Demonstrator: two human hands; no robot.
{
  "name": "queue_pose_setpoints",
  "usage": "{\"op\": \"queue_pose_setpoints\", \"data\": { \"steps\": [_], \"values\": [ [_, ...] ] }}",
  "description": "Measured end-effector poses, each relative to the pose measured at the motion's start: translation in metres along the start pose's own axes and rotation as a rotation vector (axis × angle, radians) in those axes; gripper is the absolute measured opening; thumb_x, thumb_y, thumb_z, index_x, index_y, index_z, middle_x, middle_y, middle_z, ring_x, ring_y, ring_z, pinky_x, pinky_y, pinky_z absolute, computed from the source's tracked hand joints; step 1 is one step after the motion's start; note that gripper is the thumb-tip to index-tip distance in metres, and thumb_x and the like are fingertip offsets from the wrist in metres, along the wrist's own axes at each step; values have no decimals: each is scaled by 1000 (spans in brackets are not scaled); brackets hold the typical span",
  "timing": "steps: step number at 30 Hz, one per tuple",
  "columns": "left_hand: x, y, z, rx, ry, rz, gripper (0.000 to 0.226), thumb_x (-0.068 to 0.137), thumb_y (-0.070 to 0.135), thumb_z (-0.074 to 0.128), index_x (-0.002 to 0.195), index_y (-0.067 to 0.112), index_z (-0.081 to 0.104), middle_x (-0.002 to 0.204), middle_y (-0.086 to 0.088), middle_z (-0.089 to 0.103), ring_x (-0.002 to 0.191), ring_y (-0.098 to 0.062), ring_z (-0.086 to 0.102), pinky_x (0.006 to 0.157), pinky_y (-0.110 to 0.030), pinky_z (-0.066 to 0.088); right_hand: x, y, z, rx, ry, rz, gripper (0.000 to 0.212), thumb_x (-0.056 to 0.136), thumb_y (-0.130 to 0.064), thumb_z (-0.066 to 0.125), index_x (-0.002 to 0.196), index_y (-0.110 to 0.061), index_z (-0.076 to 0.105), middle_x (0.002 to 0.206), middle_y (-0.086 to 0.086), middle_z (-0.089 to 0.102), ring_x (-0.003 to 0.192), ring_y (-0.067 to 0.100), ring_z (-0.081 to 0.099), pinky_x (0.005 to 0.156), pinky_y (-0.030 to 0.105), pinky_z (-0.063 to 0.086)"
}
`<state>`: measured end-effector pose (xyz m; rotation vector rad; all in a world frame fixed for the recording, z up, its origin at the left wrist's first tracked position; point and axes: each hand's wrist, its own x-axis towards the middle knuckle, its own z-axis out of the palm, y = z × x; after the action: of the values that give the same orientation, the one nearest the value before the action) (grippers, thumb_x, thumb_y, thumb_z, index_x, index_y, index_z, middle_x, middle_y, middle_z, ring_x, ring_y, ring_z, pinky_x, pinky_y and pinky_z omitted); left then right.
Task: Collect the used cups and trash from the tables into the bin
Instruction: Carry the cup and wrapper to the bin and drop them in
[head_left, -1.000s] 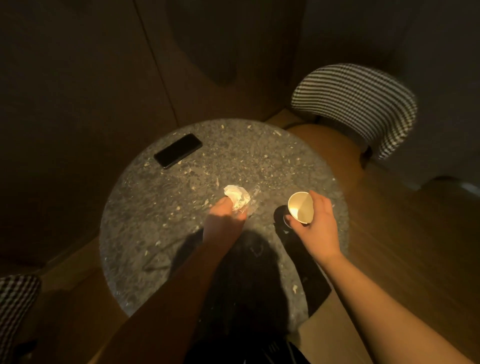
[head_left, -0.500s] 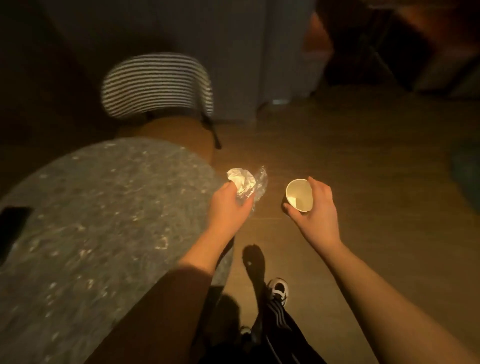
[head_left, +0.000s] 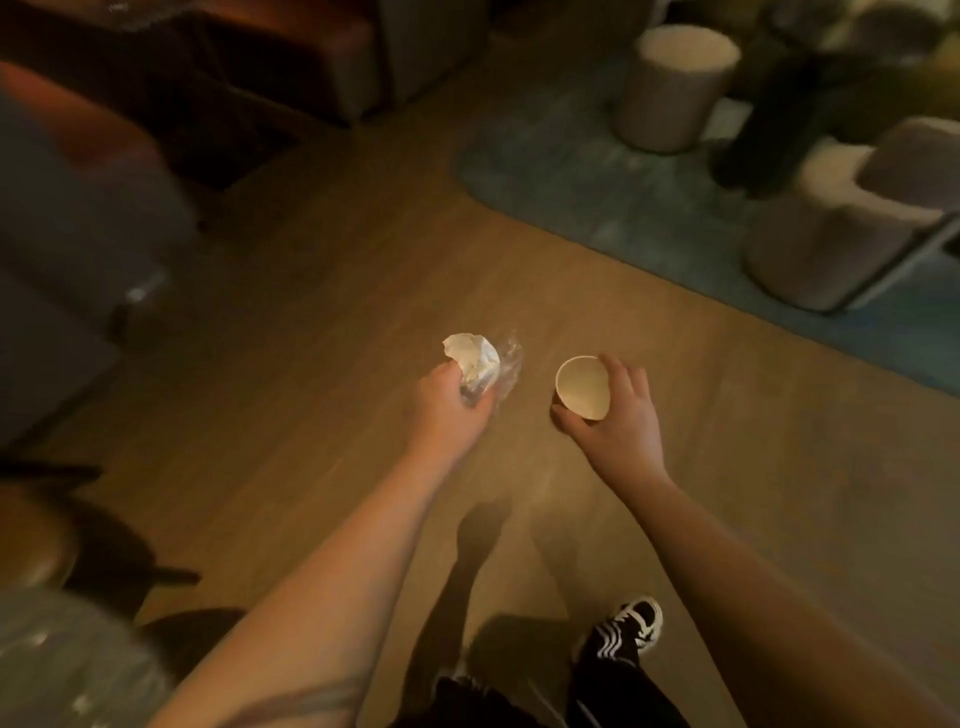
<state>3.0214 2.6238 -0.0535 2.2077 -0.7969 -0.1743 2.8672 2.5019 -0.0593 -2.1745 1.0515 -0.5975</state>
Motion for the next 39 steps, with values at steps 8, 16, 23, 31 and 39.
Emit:
{"op": "queue_pose_setpoints", "data": {
  "steps": [8, 16, 23, 31, 39],
  "values": [
    [15, 144, 160, -45, -275, 250, 25, 78, 38, 70, 73, 18, 56, 57, 10, 48, 53, -19, 50, 47, -26, 31, 10, 142, -130, -11, 246, 282, 79, 74, -40, 76, 140, -19, 38, 135, -4, 40, 118, 15, 47, 89, 23, 37],
    [-5, 298, 314, -90, -511, 436, 24, 79, 37, 68, 86, 14, 66, 72, 1, 65, 63, -17, 62, 55, -31, 50, 3, 275, -263, -25, 473, 501, 77, 73, -41, 77, 138, -21, 40, 135, -6, 41, 114, 14, 49, 86, 23, 39],
    [-43, 397, 411, -120, -733, 583, 30, 80, 38, 68, 95, 12, 66, 82, -2, 68, 72, -20, 64, 64, -40, 55, -32, 350, -349, -71, 669, 702, 79, 71, -38, 79, 138, -19, 40, 135, -3, 42, 113, 16, 48, 89, 31, 46],
    [-66, 487, 503, -148, -900, 743, 29, 81, 32, 68, 94, 7, 65, 87, -9, 67, 77, -25, 64, 67, -43, 53, -50, 418, -415, -86, 832, 877, 78, 73, -36, 78, 139, -16, 41, 138, 1, 41, 119, 20, 47, 91, 27, 40],
    [-39, 587, 626, -129, -977, 885, 26, 82, 32, 68, 89, 8, 63, 83, -7, 64, 72, -23, 61, 64, -43, 53, 10, 515, -481, -92, 946, 961, 79, 73, -33, 79, 140, -14, 41, 137, 3, 42, 120, 21, 46, 94, 27, 39]
  ]
}}
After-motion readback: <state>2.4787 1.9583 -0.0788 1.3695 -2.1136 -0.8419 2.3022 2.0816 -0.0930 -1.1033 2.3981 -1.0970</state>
